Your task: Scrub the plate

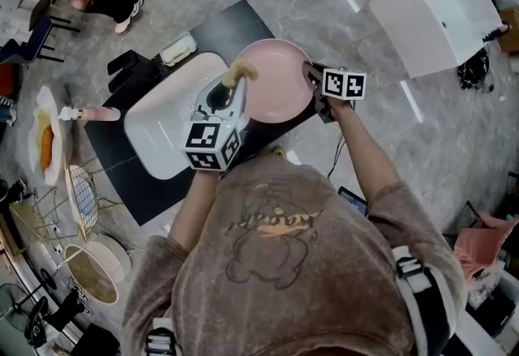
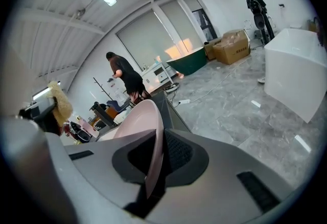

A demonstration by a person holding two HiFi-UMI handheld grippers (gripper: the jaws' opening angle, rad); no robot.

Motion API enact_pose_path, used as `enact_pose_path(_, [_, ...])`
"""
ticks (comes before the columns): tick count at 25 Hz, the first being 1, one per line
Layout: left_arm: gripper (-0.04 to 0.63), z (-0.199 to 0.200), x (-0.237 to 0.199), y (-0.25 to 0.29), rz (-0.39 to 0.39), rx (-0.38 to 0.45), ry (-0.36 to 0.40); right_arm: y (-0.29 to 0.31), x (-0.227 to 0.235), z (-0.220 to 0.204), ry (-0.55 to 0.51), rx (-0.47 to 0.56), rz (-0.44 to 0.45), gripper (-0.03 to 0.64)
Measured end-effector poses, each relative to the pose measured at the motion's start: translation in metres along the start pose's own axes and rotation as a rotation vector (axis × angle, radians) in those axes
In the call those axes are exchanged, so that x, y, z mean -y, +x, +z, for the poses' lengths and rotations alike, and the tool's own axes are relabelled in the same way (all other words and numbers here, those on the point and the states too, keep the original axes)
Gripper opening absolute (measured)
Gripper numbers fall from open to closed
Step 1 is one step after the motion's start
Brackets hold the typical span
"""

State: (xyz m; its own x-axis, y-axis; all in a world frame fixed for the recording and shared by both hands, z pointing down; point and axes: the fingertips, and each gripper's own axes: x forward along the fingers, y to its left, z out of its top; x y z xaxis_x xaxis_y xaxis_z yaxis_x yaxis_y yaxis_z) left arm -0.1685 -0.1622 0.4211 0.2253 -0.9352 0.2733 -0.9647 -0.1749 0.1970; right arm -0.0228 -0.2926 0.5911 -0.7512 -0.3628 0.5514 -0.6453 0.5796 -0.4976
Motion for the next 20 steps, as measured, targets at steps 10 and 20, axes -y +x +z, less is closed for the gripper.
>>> enact_pose_path(10, [0.075, 0.022, 0.034, 0.040, -0.192, -0.041, 0.180, -0.058, -0.065, 0.040, -0.043, 0.163, 0.029, 0.029])
enact_pose_path(20, [0.075, -0.012, 0.102, 0.070, -0.376, -0.230, 0.444, -0.098, -0.097, 0.039, -0.041, 0.246, 0.016, 0.040])
